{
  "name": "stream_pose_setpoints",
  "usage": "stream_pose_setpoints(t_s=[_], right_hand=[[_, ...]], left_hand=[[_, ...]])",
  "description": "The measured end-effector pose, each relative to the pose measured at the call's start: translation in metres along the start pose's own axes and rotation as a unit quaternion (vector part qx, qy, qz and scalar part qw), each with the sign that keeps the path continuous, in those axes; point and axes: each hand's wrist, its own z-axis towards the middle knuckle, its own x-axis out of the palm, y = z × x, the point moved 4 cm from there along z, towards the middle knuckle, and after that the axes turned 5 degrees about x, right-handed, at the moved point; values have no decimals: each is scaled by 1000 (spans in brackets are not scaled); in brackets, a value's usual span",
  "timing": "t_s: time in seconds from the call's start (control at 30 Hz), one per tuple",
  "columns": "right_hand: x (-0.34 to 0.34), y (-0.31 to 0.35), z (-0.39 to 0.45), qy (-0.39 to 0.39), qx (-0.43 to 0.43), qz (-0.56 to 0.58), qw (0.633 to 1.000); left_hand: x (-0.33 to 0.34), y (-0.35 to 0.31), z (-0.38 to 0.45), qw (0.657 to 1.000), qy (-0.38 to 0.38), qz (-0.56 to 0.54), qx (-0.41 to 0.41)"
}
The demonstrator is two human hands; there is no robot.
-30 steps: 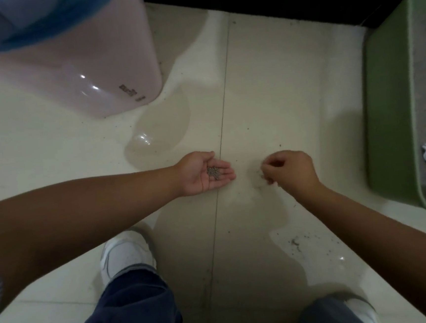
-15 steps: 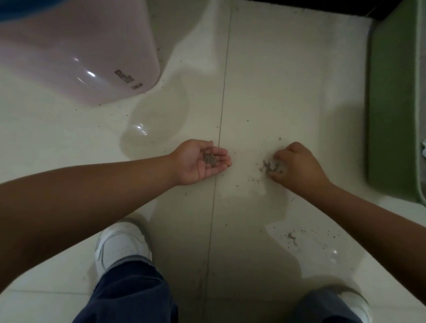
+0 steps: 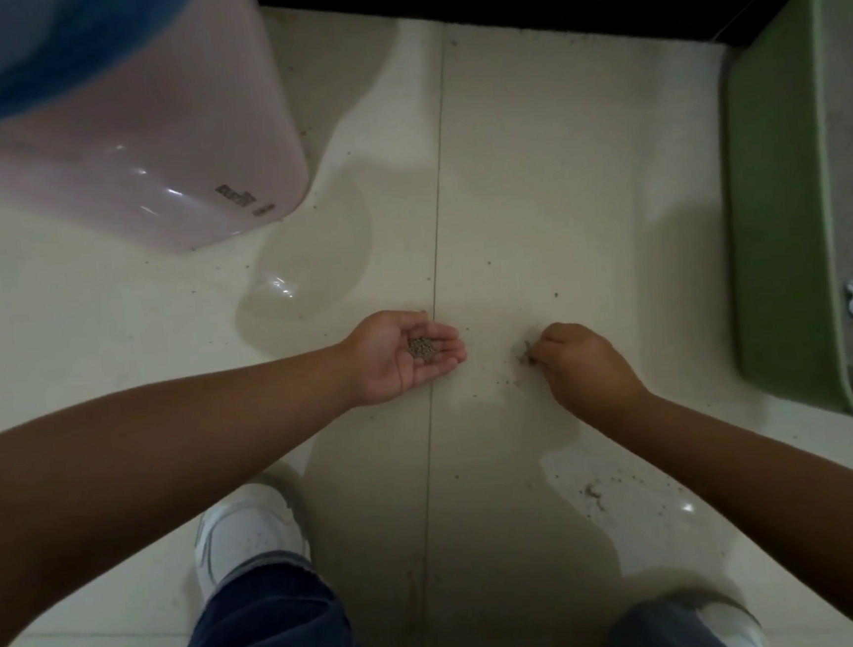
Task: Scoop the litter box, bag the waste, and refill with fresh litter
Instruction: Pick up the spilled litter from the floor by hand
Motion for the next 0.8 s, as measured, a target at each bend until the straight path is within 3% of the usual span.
stream_pose_setpoints(t_s=[0.2,0.4,0.5,0.6,0.67,0.8], right_hand=[[-5,4,5,0,-11,-15,1000],[-14,0,11,-1,132,109,985],[-31,4,7,-43,197,305,931],[-47,23,-4,38,168,491,854],[-54,24,-7,71,157,455,874],[-51,-20,-3,-16,212,315,925]], left_hand=[[1,2,2,1000,0,-1,-7],[4,0,-3,1000,-28,6,1],[4,1,-5,1000,-29,-10,-6],[7,4,-6,1000,-19,-10,-17],[10,6,-6,1000,-9,-8,-20],[7,6,-2,1000,10,3,-18]])
